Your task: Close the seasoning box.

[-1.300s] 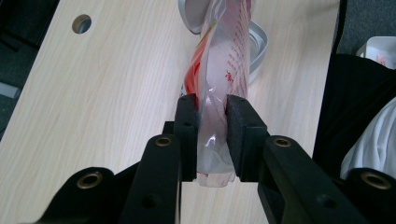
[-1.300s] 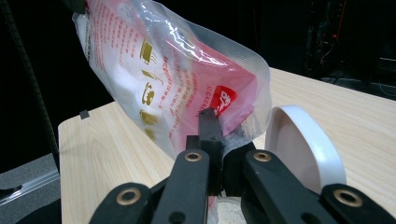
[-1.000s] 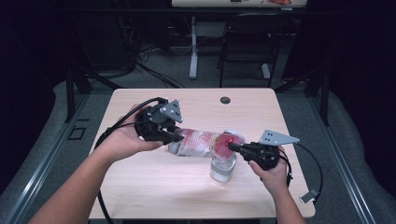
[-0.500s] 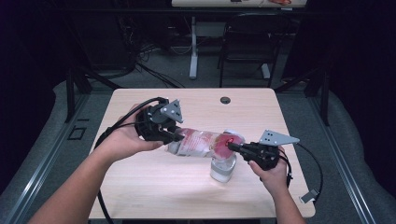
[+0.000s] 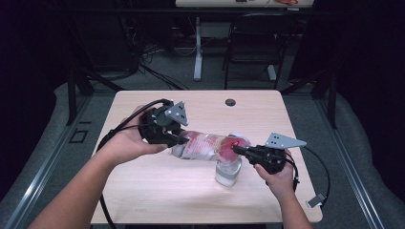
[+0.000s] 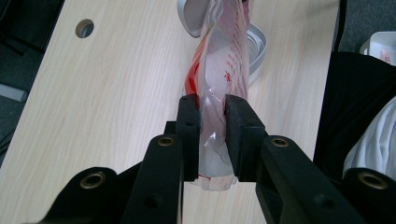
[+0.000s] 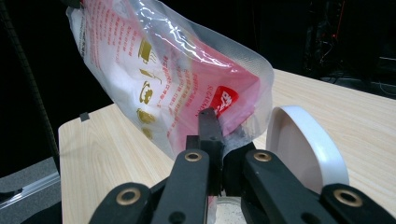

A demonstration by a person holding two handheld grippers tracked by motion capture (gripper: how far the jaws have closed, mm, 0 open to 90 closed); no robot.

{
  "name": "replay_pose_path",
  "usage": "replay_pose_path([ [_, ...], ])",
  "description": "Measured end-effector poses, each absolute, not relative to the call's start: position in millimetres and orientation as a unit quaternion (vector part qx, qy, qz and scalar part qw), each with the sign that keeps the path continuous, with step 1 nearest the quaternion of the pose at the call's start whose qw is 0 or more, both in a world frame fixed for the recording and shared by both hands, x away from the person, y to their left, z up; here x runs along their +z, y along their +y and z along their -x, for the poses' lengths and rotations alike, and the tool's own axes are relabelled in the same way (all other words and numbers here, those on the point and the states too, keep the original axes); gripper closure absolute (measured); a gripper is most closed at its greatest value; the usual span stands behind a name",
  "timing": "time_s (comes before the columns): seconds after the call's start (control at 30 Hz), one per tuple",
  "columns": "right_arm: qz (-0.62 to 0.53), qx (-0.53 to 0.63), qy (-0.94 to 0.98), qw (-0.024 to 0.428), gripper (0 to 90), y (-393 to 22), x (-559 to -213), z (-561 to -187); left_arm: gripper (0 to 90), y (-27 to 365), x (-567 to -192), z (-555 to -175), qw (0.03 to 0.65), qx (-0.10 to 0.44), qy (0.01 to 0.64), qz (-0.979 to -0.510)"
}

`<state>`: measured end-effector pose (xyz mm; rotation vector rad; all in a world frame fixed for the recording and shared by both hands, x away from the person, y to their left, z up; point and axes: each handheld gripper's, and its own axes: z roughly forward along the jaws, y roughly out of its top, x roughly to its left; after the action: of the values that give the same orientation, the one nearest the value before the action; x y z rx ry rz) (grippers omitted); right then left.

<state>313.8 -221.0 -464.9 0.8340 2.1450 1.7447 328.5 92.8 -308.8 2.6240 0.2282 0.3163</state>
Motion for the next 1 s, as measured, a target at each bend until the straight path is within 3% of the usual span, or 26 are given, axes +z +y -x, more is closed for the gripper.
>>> replay_pose_path([
  [1.0,-0.291,0.594,0.739,0.126,89.6,-221.7,-468.4,-315.7,76.5,86.1,-305.5,-328.2,0.248,0.116,0.076,-0.959],
])
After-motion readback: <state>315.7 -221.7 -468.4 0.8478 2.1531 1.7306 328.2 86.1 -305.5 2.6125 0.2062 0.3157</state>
